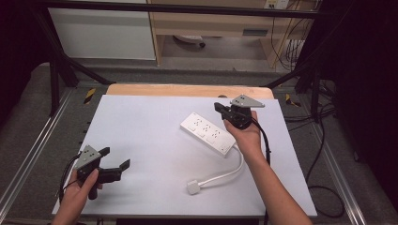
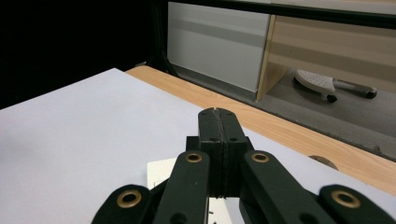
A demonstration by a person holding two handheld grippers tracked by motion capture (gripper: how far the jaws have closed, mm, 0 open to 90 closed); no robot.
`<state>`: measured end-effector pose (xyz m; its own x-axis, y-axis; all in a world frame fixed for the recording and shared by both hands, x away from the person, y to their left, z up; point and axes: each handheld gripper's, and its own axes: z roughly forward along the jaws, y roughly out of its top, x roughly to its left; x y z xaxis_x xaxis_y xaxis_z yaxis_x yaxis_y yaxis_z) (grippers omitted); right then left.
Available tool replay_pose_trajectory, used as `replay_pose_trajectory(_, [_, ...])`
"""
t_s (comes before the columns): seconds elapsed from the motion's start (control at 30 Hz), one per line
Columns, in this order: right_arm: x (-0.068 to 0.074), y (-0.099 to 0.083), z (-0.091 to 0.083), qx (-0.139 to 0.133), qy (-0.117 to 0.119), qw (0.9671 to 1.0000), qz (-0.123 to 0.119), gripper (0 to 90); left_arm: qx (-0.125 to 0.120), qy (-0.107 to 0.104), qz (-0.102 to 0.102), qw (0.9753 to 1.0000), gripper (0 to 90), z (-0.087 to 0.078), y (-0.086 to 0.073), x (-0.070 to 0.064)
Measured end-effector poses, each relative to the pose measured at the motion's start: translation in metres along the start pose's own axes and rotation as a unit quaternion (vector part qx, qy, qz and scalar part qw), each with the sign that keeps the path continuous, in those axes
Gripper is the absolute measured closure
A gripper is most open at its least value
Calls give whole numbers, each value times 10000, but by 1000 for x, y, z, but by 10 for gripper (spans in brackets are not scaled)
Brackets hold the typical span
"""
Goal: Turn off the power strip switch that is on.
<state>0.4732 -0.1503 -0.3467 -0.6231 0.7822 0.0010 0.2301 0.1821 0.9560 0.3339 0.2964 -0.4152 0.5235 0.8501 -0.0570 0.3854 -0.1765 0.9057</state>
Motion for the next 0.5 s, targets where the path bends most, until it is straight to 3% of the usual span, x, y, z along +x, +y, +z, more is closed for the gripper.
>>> replay_pose_trajectory(0.5, [11, -9, 18, 323, 182, 9993, -63, 900, 4, 6, 4, 10000, 55, 0, 0, 0])
